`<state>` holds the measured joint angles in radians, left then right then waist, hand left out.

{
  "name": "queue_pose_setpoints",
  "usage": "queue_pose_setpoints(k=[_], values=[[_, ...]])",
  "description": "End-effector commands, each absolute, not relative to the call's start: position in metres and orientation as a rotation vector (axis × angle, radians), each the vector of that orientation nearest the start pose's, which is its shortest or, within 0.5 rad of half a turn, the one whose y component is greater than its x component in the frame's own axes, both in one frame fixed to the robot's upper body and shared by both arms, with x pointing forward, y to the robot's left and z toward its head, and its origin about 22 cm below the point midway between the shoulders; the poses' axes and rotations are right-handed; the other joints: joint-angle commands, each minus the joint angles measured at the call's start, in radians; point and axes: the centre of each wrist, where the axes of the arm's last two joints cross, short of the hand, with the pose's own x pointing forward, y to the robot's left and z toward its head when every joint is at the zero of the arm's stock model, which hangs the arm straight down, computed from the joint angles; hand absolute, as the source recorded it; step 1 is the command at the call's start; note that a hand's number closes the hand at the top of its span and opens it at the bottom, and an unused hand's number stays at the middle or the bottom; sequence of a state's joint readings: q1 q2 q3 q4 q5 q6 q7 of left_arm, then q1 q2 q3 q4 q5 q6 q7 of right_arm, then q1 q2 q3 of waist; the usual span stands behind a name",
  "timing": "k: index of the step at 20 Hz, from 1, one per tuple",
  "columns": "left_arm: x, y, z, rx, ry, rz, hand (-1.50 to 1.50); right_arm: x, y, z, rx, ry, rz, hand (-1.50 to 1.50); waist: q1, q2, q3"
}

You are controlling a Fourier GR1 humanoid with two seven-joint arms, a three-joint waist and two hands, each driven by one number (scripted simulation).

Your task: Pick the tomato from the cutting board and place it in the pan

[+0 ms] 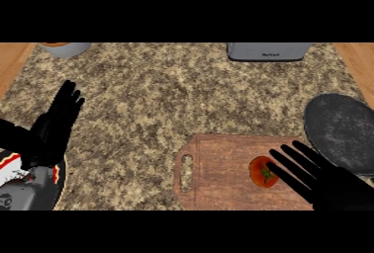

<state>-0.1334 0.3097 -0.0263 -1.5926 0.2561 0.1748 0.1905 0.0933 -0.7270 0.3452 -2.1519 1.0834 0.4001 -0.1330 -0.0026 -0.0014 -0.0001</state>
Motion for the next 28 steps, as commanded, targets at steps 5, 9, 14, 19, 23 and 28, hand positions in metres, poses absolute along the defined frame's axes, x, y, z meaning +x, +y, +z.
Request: queue_pose_setpoints(k=[5, 9, 14, 19, 23, 28], values=[[0.264, 0.255, 0.055, 0.084, -1.528, 0.048, 0.00, 0.173, -0.226, 0.121, -0.813, -1.399, 1.924, -1.50, 0.002, 0.000, 0.000], [0.276, 0.278, 0.074, 0.098, -1.529, 0.043, 0.00, 0.176, -0.204, 0.092, -0.862, -1.327, 1.929, -1.50, 0.003, 0.001, 0.000], [0.286, 0.282, 0.065, 0.103, -1.540, 0.057, 0.00, 0.190, -0.214, 0.078, -0.892, -1.308, 1.940, -1.50, 0.001, 0.001, 0.000], [0.277, 0.270, 0.053, 0.113, -1.505, 0.039, 0.00, 0.213, -0.204, 0.055, -0.863, -1.276, 1.935, -1.50, 0.005, 0.002, 0.000], [0.292, 0.291, 0.069, 0.108, -1.514, 0.053, 0.00, 0.202, -0.183, 0.063, -0.855, -1.254, 1.942, -1.50, 0.001, 0.001, 0.000], [0.279, 0.271, 0.070, 0.110, -1.511, 0.031, 0.00, 0.235, -0.210, 0.048, -0.843, -1.288, 1.945, -1.50, 0.004, 0.001, 0.000]])
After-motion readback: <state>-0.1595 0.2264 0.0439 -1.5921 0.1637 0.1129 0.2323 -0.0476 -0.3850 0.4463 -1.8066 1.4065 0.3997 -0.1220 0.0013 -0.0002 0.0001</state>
